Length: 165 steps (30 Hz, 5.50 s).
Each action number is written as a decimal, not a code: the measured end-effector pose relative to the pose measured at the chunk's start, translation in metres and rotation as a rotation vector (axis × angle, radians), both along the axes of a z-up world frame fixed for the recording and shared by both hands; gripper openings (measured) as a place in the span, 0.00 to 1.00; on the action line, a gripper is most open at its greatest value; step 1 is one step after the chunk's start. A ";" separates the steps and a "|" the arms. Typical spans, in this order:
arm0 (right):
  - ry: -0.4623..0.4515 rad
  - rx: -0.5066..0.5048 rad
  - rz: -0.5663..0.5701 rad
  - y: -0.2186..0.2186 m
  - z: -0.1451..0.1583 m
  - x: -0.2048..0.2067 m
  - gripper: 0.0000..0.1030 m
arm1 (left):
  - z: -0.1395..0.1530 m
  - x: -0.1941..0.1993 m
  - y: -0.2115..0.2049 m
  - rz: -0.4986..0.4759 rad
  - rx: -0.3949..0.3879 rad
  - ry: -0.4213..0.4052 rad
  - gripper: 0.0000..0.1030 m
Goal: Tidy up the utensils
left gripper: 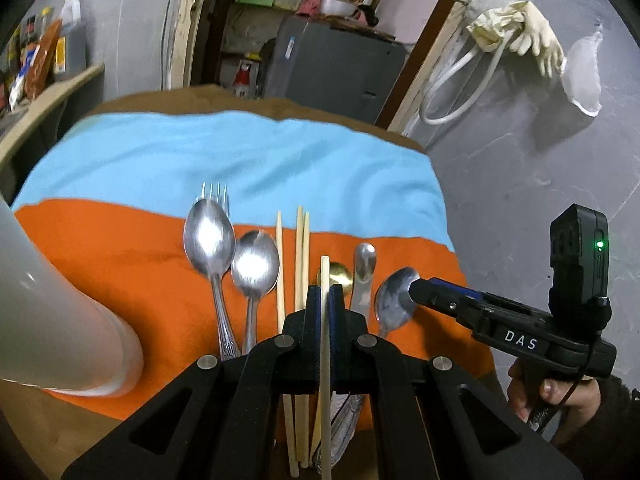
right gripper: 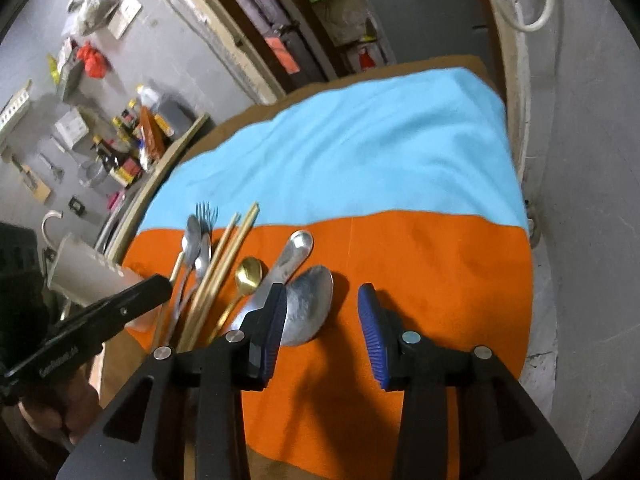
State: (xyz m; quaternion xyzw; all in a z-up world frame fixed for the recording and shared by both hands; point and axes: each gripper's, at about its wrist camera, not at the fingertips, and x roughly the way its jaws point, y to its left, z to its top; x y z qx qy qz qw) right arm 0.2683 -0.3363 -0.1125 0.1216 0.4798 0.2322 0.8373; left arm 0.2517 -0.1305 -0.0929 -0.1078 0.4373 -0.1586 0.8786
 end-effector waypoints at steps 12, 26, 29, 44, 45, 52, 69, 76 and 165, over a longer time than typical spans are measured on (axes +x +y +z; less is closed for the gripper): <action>0.028 0.044 0.047 0.008 -0.010 0.007 0.05 | -0.018 0.002 -0.002 -0.046 0.030 0.073 0.02; -0.309 -0.003 0.007 0.026 0.079 -0.050 0.02 | 0.041 -0.036 0.015 0.044 -0.018 -0.119 0.02; -0.293 -0.028 0.029 0.036 0.075 -0.047 0.02 | 0.052 -0.042 0.020 0.061 -0.021 -0.142 0.02; 0.008 0.067 0.071 0.013 -0.016 0.005 0.23 | 0.023 -0.041 0.019 0.078 -0.036 -0.064 0.02; 0.010 0.074 0.077 0.015 -0.017 0.006 0.18 | 0.023 -0.041 0.020 0.081 -0.036 -0.066 0.02; -0.017 0.100 0.087 0.013 -0.008 -0.002 0.03 | 0.035 -0.046 0.031 0.109 -0.044 -0.087 0.02; -0.352 0.010 0.044 0.052 0.106 -0.036 0.04 | 0.108 -0.056 0.089 0.214 -0.130 -0.236 0.02; -0.087 0.008 0.002 0.011 0.020 -0.016 0.30 | 0.088 -0.063 0.072 0.166 -0.140 -0.193 0.02; -0.631 -0.091 -0.048 0.180 0.142 -0.085 0.33 | 0.121 -0.056 0.242 0.346 0.045 -0.472 0.28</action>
